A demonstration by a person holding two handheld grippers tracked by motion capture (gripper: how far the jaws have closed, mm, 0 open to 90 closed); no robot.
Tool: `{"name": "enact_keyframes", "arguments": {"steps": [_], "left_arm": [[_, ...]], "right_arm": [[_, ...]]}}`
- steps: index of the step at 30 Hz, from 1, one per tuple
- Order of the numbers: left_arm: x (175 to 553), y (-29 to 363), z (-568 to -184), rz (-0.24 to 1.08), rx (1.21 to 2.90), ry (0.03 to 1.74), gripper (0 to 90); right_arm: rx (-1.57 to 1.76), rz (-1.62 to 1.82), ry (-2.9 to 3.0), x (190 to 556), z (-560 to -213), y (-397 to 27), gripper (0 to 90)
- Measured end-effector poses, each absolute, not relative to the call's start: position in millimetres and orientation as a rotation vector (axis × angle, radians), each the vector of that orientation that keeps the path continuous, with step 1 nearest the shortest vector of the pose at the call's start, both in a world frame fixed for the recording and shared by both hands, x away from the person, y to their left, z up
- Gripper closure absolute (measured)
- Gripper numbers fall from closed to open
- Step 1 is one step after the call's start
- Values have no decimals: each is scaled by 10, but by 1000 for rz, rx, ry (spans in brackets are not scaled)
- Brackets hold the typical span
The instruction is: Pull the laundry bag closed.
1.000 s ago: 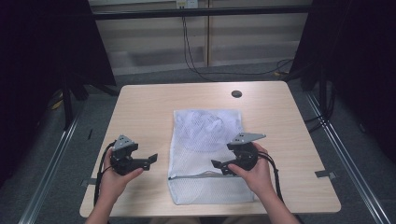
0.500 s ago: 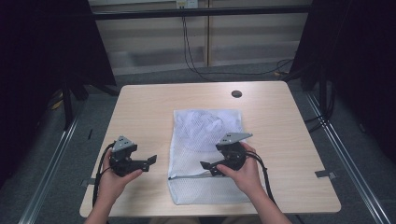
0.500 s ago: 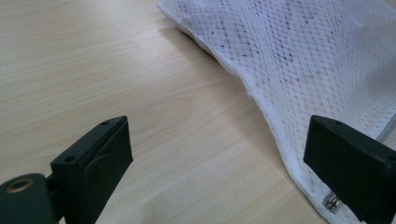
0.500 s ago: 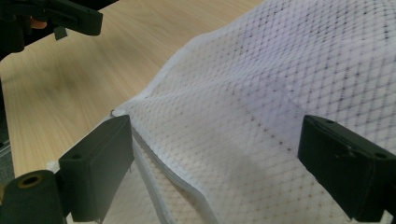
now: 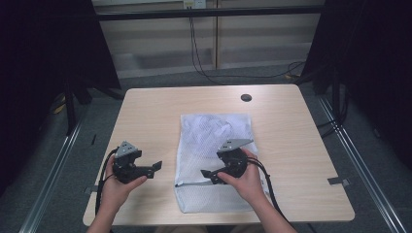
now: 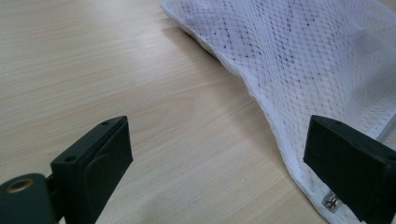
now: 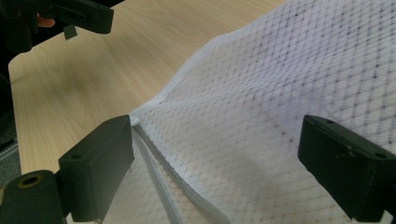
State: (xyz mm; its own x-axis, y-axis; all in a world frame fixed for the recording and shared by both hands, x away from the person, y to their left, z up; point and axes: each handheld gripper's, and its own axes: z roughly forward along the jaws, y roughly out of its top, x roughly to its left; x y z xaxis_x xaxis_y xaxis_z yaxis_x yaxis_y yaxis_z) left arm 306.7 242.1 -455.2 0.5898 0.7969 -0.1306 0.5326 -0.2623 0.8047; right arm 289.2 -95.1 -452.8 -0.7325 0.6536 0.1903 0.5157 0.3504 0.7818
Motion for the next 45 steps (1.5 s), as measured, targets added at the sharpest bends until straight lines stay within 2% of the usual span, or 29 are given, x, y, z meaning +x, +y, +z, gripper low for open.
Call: {"name": "enact_keyframes", "arguments": {"steps": [28, 36, 45], "left_arm": [[3049, 2428, -4553, 382, 1951, 1064, 73], [3045, 2435, -4547, 376, 1949, 1061, 74], [3044, 2448, -4541, 366, 1948, 1058, 78]], "right_arm": [[1061, 1353, 2507, 2909, -4646, -619, 105], [1058, 1378, 2533, 2917, -4678, -521, 152], [1097, 1393, 2602, 2920, -4720, -422, 247]]}}
